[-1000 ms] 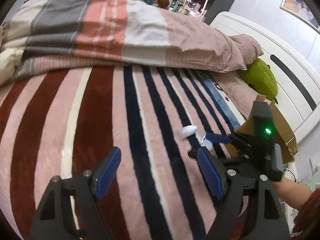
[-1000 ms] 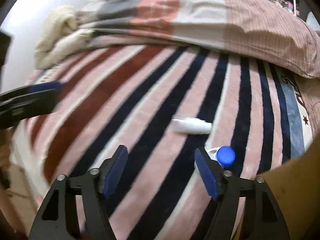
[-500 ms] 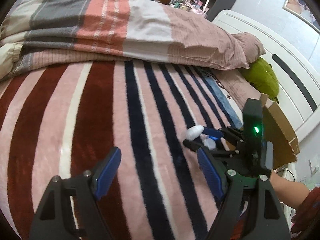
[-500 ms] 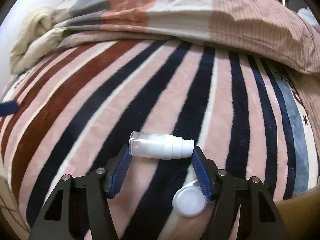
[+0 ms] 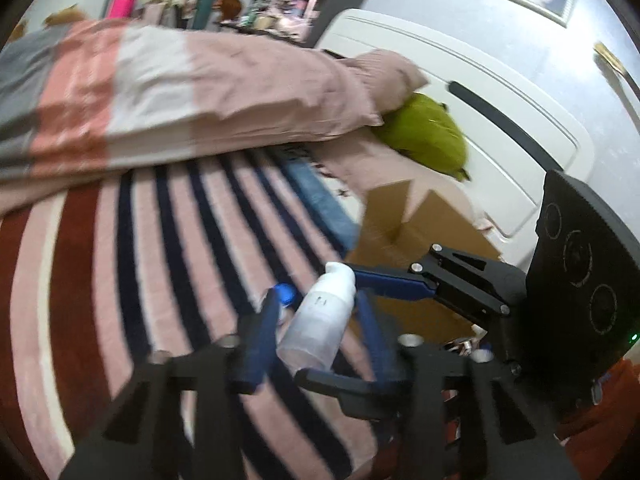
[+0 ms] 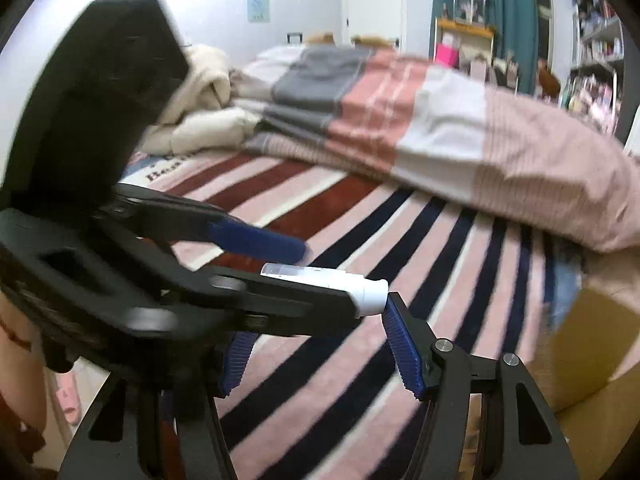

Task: Organize rigid objects
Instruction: 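Carry the white bottle into the cardboard box and release it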

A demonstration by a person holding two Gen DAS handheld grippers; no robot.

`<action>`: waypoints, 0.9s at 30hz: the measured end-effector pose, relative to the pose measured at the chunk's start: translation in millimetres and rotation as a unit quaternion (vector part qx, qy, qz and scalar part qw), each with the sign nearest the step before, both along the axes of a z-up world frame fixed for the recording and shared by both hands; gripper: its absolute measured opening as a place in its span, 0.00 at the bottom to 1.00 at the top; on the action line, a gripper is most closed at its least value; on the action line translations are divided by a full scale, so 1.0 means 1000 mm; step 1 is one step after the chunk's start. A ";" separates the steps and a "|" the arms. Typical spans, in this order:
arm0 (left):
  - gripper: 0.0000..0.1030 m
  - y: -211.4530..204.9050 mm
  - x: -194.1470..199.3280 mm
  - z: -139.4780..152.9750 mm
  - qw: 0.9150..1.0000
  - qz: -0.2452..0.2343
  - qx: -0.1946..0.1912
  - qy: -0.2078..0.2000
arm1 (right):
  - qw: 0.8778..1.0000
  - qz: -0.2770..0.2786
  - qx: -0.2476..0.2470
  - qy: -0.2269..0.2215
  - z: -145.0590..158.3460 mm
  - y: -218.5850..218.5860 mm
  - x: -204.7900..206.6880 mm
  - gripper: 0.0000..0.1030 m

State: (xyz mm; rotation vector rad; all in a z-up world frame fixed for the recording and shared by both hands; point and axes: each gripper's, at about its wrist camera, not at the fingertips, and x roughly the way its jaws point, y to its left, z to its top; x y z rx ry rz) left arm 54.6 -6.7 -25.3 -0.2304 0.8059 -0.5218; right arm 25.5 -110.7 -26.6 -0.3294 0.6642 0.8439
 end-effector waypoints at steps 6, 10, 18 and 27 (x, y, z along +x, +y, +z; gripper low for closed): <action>0.31 -0.067 0.019 0.019 0.998 -0.055 0.021 -0.013 | 0.999 -0.037 0.009 -0.023 0.023 -0.059 0.006 0.56; 0.31 -0.115 0.036 0.019 0.995 -0.090 0.037 -0.005 | 0.997 -0.073 0.000 -0.017 0.025 -0.103 0.016 0.56; 0.25 -0.183 0.065 0.005 0.987 -0.149 0.057 0.030 | 0.991 -0.131 -0.026 0.021 0.014 -0.164 0.043 0.55; 0.56 -0.179 0.064 0.005 0.988 -0.136 0.063 0.030 | 0.990 -0.128 -0.042 0.050 0.002 -0.176 0.045 0.57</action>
